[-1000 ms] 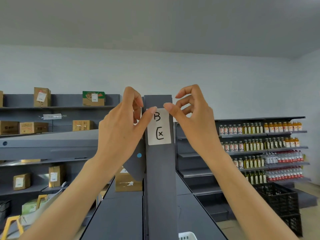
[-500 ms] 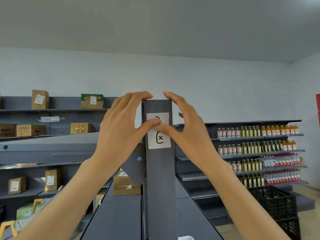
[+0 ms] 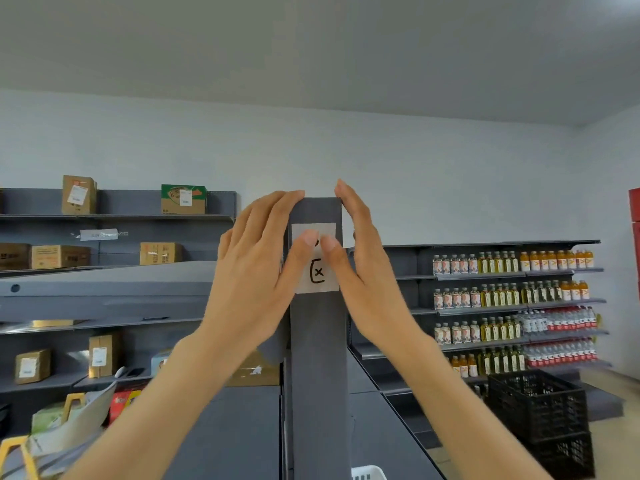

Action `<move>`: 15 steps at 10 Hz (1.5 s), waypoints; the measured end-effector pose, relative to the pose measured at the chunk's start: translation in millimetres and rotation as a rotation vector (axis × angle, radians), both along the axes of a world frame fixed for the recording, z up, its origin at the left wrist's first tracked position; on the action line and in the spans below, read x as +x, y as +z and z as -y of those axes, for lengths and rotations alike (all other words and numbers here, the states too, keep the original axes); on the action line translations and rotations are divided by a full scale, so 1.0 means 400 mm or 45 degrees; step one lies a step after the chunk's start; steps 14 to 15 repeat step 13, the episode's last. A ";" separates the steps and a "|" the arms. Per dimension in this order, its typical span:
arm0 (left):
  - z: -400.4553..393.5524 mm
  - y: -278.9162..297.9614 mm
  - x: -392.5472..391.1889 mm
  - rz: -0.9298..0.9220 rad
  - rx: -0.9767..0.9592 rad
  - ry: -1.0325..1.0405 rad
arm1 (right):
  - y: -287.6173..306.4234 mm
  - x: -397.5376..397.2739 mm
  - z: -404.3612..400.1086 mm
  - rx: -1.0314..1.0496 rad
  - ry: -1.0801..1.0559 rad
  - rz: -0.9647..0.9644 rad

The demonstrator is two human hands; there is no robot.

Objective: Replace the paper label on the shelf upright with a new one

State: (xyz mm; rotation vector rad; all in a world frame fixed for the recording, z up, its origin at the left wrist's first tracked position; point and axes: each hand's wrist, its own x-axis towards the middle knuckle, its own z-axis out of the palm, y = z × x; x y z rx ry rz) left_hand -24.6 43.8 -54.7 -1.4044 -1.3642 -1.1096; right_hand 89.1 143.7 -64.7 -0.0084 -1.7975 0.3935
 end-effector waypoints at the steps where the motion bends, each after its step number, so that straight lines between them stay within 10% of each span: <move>1: -0.043 -0.005 0.011 0.034 0.153 0.044 | -0.008 -0.057 0.013 -0.128 0.017 -0.219; 8: -0.007 -0.046 -0.062 -0.356 -0.094 0.446 | -0.104 -0.022 -0.039 0.070 -0.116 0.027; 15: 0.027 -0.044 -0.021 -0.252 0.141 0.005 | -0.076 0.069 -0.004 0.211 -0.048 -0.191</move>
